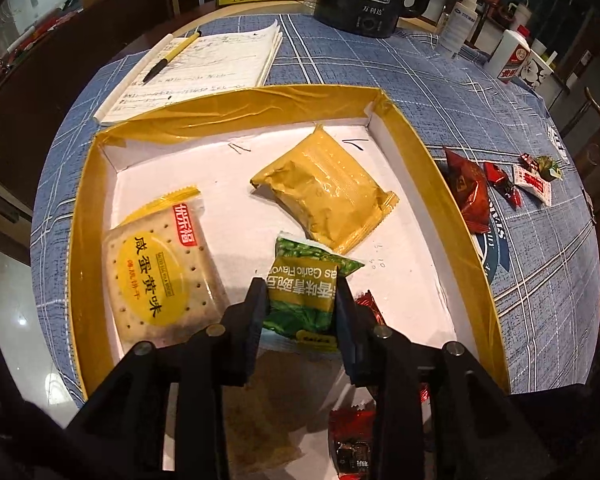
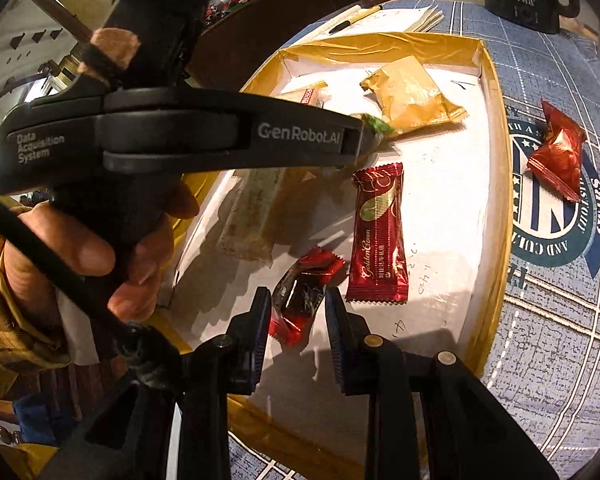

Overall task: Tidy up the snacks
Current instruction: 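Open both tools to drop the green pack and red candy into the tray, then withdraw both tools from the tray toward the remaining snacks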

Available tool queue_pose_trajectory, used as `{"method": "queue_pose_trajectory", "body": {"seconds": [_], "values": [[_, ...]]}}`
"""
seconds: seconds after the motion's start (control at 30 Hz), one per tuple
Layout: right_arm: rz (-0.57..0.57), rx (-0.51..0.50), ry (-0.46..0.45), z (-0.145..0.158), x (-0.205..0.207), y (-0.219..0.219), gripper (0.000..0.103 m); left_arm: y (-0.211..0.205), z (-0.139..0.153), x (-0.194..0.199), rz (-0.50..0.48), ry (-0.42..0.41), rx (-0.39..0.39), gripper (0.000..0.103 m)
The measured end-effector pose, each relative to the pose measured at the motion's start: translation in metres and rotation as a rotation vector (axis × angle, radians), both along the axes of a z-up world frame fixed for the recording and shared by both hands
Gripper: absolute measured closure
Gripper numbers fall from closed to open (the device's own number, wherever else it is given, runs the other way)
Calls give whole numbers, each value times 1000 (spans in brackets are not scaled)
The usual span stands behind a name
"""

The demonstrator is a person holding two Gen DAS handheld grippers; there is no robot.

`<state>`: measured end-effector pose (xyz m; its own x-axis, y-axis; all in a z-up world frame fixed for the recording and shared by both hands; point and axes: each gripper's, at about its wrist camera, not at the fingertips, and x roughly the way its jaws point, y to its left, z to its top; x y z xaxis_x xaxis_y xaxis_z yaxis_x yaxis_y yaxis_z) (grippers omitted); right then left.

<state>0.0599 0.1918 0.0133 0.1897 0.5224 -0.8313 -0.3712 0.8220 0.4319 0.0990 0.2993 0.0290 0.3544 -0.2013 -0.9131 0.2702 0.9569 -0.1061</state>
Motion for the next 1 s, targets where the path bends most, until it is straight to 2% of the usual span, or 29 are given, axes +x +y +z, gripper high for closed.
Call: {"method": "queue_pose_trajectory", "body": {"seconds": [0.13, 0.27, 0.63, 1.0], "values": [[2, 6, -7, 7, 1, -5, 70, -1, 1, -1, 8, -5, -6, 44], [-10, 14, -27, 17, -1, -17, 59, 1, 6, -3, 26, -11, -20, 36], [-112, 15, -70, 40, -5, -76, 55, -10, 28, -14, 54, -55, -27, 27], [-214, 16, -85, 48, 5, -124, 54, -54, 41, -22, -9, -77, -24, 25]]}}
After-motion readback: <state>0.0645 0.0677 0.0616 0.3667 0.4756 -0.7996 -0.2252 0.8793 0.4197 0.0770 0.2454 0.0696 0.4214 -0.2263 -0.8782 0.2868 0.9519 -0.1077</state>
